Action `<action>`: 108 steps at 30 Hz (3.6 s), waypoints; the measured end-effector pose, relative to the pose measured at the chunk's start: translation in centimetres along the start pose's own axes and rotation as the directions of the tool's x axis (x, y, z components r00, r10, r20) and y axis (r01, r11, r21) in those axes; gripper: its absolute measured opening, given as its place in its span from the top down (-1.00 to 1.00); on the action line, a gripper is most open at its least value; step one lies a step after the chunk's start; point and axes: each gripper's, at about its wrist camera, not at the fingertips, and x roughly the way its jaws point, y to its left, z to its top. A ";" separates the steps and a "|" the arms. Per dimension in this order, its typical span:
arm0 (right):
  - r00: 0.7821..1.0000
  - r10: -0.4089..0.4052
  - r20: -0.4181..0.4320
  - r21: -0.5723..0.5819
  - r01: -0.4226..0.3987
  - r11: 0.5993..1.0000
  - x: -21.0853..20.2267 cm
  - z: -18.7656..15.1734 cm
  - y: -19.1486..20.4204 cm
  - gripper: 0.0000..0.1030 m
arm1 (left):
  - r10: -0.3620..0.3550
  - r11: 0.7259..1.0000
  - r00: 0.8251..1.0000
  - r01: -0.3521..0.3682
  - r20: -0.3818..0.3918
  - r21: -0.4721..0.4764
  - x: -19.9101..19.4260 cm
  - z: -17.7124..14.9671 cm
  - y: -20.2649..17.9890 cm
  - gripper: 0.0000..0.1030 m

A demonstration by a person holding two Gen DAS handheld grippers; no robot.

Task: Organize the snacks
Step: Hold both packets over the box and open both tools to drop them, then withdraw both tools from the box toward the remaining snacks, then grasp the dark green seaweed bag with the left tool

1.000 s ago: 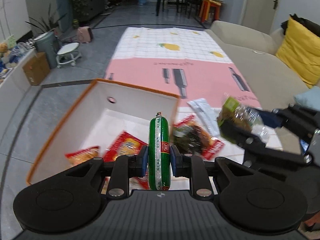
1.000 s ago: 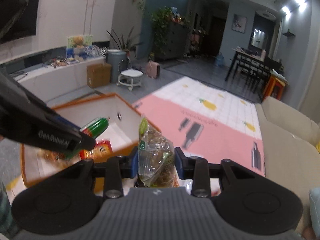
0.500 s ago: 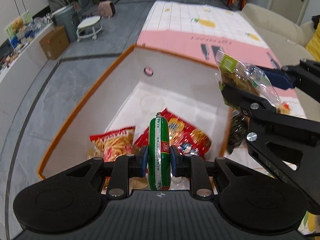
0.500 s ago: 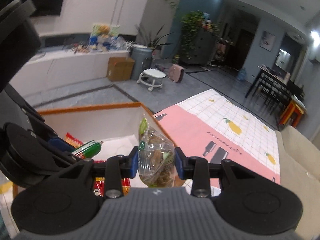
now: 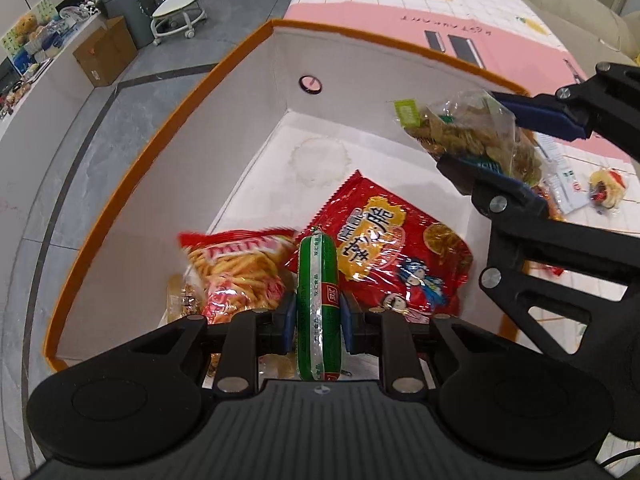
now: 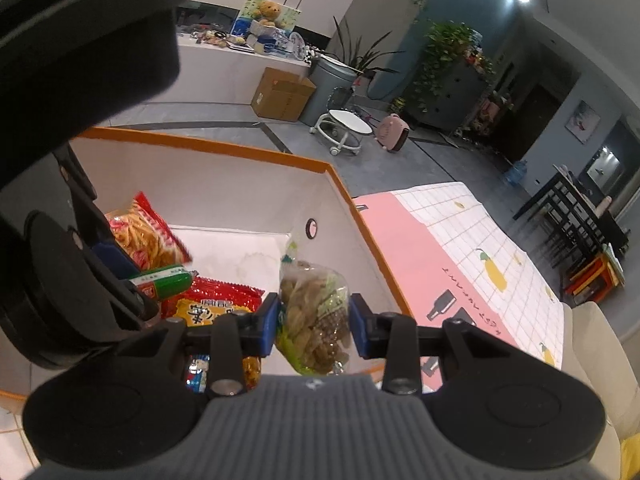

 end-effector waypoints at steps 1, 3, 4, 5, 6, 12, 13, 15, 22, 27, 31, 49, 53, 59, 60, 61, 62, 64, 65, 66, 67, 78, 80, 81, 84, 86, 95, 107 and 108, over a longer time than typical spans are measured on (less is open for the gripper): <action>1.000 0.005 0.000 -0.002 -0.005 1.000 0.2 0.1 -0.1 0.33 | 0.006 1.000 1.000 -0.006 -0.004 -0.002 0.2 0.1 0.1 0.52; 1.000 0.009 -0.003 -0.010 -0.009 1.000 0.6 0.3 0.2 0.33 | 0.015 1.000 1.000 -0.015 -0.010 -0.010 0.6 0.2 0.5 0.52; 1.000 0.010 -0.007 -0.016 -0.010 1.000 0.9 0.4 0.3 0.33 | 0.022 1.000 1.000 -0.022 -0.013 -0.015 0.8 0.3 0.7 0.52; 1.000 0.009 -0.012 -0.022 -0.010 1.000 1.2 0.5 0.5 0.34 | 0.028 0.999 1.000 -0.028 -0.014 -0.021 0.9 0.3 0.8 0.52; 1.000 0.009 -0.017 -0.032 -0.009 0.999 1.5 0.7 0.7 0.34 | 0.033 0.999 0.999 -0.033 -0.015 -0.026 1.0 0.4 1.0 0.52; 0.998 0.017 -0.055 -0.105 -0.022 0.994 3.5 0.9 1.5 0.34 | 0.007 0.999 0.999 -0.010 -0.042 -0.053 2.1 0.8 1.7 0.52; 0.998 0.018 -0.064 -0.112 -0.026 0.993 3.7 0.7 1.5 0.34 | 0.007 0.999 0.999 -0.009 -0.044 -0.049 2.3 0.9 1.7 0.52; 0.996 0.019 -0.083 -0.122 -0.029 0.992 4.2 0.4 1.6 0.33 | 0.006 0.999 0.999 -0.008 -0.049 -0.043 2.6 0.9 1.6 0.52; 0.993 0.038 -0.114 -0.110 -0.051 0.993 4.7 -0.7 1.8 0.31 | 0.020 1.000 0.998 -0.021 -0.061 -0.021 3.2 1.1 1.1 0.47; 0.993 0.030 -0.112 -0.107 -0.042 0.993 4.1 -0.7 1.8 0.11 | 0.023 0.999 0.998 -0.025 -0.058 -0.025 2.9 1.2 1.0 0.37; 0.995 0.037 -0.092 -0.073 -0.044 0.996 3.1 -0.4 1.4 -0.13 | 0.024 0.998 0.999 -0.026 -0.040 -0.052 1.9 1.0 1.0 0.11; 0.992 -0.107 0.060 0.113 0.100 0.989 -7.8 -2.9 -1.9 -0.48 | 0.067 0.997 0.955 -0.052 0.288 -0.059 -7.7 -0.9 -3.5 -0.23; 0.986 -0.153 0.068 0.158 0.141 0.977 -10.5 -5.0 -2.3 -0.55 | 0.039 0.999 0.934 -0.040 0.355 -0.005 -8.9 -2.2 -6.5 -0.28; 0.978 -0.208 -0.002 0.246 0.202 0.948 -13.3 -9.8 -2.6 -0.55 | -0.055 0.998 0.927 0.038 0.372 0.052 -9.1 -3.8 -10.6 -0.29; 0.977 -0.214 -0.022 0.262 0.212 0.942 -13.6 -10.7 -2.6 -0.55 | -0.070 0.997 0.928 0.054 0.366 0.056 -8.9 -4.0 -11.2 -0.29; 0.975 -0.219 -0.040 0.276 0.221 0.935 -13.7 -11.5 -2.8 -0.55 | -0.085 0.996 0.930 0.068 0.358 0.061 -8.7 -4.2 -11.7 -0.29; 0.973 -0.224 -0.061 0.292 0.232 0.928 -13.9 -12.4 -2.9 -0.55 | -0.099 0.994 0.932 0.080 0.349 0.067 -8.4 -4.4 -12.3 -0.29; 0.965 -0.242 -0.100 0.309 0.262 0.914 -14.1 -14.2 -2.9 -0.55 | -0.124 0.991 0.933 0.101 0.338 0.087 -7.7 -4.7 -13.4 -0.29; 0.961 -0.252 -0.117 0.314 0.276 0.908 -14.0 -15.1 -3.0 -0.55 | -0.131 0.990 0.932 0.103 0.337 0.098 -7.4 -5.0 -13.8 -0.29; 0.955 -0.263 -0.138 0.319 0.294 0.901 -13.9 -15.9 -2.9 -0.55 | -0.135 0.989 0.933 0.104 0.335 0.110 -7.1 -5.2 -14.3 -0.29; 0.948 -0.275 -0.158 0.324 0.313 0.893 -13.7 -16.8 -2.9 -0.55 | -0.138 0.988 0.932 0.105 0.335 0.116 -6.8 -5.4 -14.6 -0.29; 0.938 -0.288 -0.193 0.432 0.345 0.834 -11.3 -20.0 -4.4 -0.44 | -0.137 0.991 0.930 0.129 0.342 0.048 -2.9 -5.3 -15.3 -0.29; 0.943 -0.276 -0.187 0.457 0.332 0.825 -10.8 -20.1 -4.8 -0.37 | -0.116 0.993 0.932 0.103 0.342 0.056 -2.0 -4.9 -15.5 -0.29; 0.947 -0.263 -0.185 0.476 0.321 0.819 -10.4 -20.2 -5.0 -0.32 | -0.113 0.994 0.933 0.100 0.343 0.054 -1.6 -4.7 -15.6 -0.29; 0.960 -0.215 -0.179 0.513 0.278 0.812 -8.9 -20.2 -5.3 -0.22 | -0.114 0.993 0.931 0.105 0.347 0.044 -0.5 -4.1 -15.6 -0.29; 0.963 -0.197 -0.182 0.505 0.263 0.822 -7.9 -20.1 -5.1 -0.16 | -0.119 0.993 0.930 0.109 0.349 0.047 0.0 -3.6 -15.7 -0.29; 0.980 -0.118 -0.158 0.575 0.188 0.797 -3.7 -18.9 -6.0 0.14 | -0.127 0.990 0.941 0.104 0.314 0.090 2.5 -1.0 -16.7 -0.28; 0.988 -0.028 -0.152 0.612 0.116 0.782 0.8 -18.4 -6.5 0.56 | -0.108 0.993 0.966 0.094 0.235 0.071 4.5 0.2 -16.8 -0.17; 0.988 -0.031 -0.152 0.609 0.118 0.785 0.7 -18.4 -6.4 0.75 | -0.104 0.994 0.968 0.090 0.229 0.069 4.5 0.2 -16.8 -0.02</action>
